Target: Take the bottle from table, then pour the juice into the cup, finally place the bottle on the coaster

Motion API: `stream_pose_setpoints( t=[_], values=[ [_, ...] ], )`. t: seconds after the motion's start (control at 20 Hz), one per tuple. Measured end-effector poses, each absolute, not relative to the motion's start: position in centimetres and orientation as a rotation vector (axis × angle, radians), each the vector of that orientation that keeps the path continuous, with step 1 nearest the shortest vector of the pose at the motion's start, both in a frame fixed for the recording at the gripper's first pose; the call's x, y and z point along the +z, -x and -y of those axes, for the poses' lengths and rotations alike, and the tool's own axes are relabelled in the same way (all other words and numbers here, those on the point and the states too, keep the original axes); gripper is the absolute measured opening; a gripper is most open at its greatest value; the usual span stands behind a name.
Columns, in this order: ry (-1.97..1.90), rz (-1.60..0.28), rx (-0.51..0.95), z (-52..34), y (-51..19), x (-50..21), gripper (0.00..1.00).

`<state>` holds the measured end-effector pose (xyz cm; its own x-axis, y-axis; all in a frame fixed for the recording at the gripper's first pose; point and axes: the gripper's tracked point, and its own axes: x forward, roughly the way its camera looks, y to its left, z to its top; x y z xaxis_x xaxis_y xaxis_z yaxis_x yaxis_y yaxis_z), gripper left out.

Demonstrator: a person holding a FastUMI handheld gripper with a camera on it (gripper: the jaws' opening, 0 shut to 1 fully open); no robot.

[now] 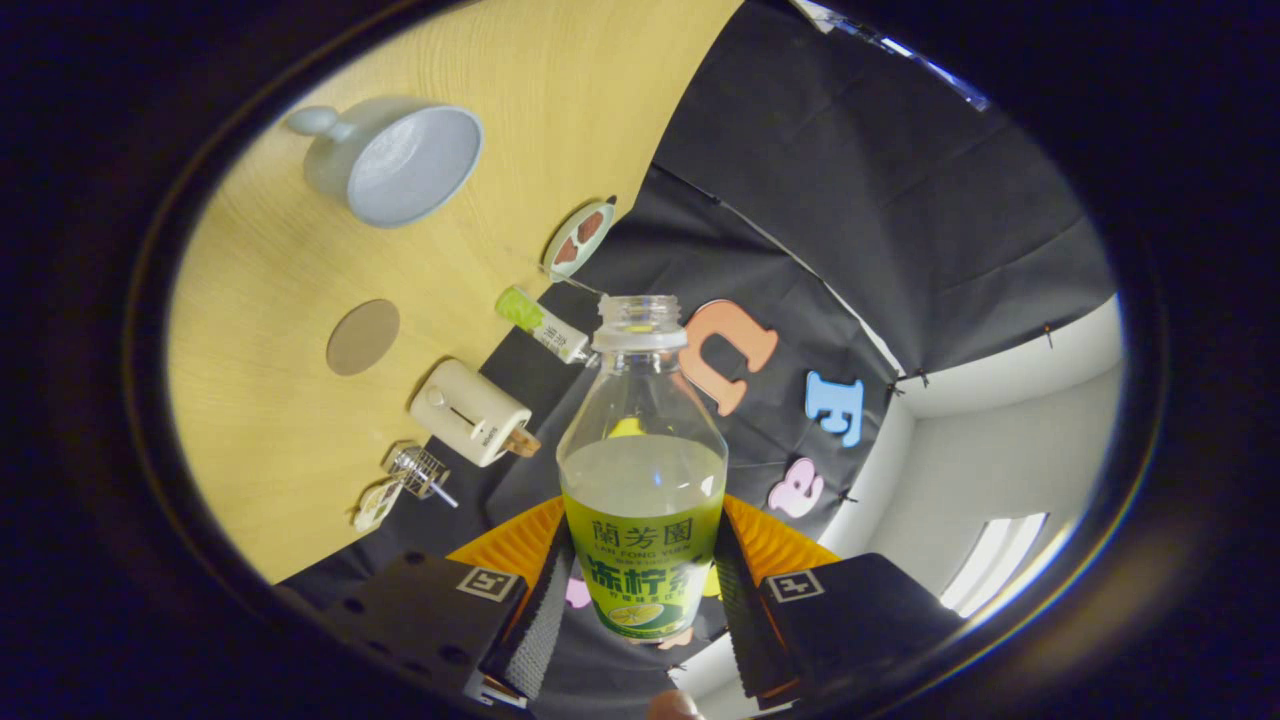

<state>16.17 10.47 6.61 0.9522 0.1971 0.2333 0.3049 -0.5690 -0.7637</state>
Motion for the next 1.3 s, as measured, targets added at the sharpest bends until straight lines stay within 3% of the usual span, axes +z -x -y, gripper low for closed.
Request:
stream_pose_setpoints(
  t=[0.25, 0.65, 1.0, 1.3],
  values=[
    [2.148, 0.328, -0.130, -10.0, -16.7, 6.2, 0.75],
    [1.828, 0.114, -0.014, -7.2, -16.5, -0.2, 0.76],
    [1.366, -0.092, 0.106, -6.0, -16.5, -5.8, 0.76],
    [0.952, -0.156, 0.225, -7.5, -16.5, -6.3, 0.76]
  ],
)
